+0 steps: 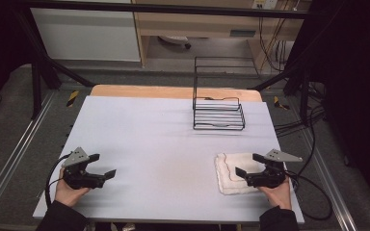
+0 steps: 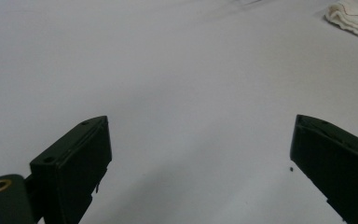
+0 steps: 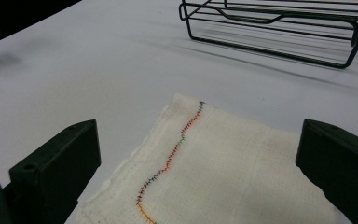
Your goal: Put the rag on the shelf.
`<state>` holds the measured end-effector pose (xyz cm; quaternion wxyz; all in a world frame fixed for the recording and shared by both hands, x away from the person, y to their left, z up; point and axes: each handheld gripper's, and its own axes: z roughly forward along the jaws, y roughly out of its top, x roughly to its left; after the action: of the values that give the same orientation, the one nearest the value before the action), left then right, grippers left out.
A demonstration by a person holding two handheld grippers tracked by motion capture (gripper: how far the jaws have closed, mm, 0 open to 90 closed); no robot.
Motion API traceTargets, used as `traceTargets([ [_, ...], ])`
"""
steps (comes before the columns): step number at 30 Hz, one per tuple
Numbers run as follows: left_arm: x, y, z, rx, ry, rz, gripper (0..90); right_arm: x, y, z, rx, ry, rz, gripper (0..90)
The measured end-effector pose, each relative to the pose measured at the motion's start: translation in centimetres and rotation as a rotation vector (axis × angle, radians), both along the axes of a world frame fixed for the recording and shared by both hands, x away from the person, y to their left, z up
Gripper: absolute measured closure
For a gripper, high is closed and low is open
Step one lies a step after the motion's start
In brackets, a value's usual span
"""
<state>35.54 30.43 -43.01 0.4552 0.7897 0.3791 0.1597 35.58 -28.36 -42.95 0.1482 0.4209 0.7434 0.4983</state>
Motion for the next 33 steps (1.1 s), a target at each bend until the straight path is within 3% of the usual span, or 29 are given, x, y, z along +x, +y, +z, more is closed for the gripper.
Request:
traceTargets([
  [12, -0.1, -0.1, 0.0, 0.009, 0.001, 0.004, 5.2, 0.1, 0.6, 0.4, -0.044, 0.017, -0.03, 1.4],
  [20, -0.2, -0.1, 0.1, 0.014, -0.003, 0.01, 5.4, 0.8, 3.2, 0.7, -0.092, 0.028, -0.005, 7.5],
  [25, -0.2, -0.2, 0.1, 0.018, -0.003, 0.011, 5.5, 1.7, 5.3, 0.5, -0.132, 0.053, 0.026, 16.6],
  [32, -0.2, -0.2, 0.1, 0.025, -0.003, 0.014, 5.7, 3.0, 7.5, -0.1, -0.161, 0.105, 0.01, 34.6],
  [33, -0.2, -0.2, 0.1, 0.028, -0.004, 0.013, 5.7, 3.4, 8.0, -0.3, -0.182, 0.11, 0.002, 38.2],
])
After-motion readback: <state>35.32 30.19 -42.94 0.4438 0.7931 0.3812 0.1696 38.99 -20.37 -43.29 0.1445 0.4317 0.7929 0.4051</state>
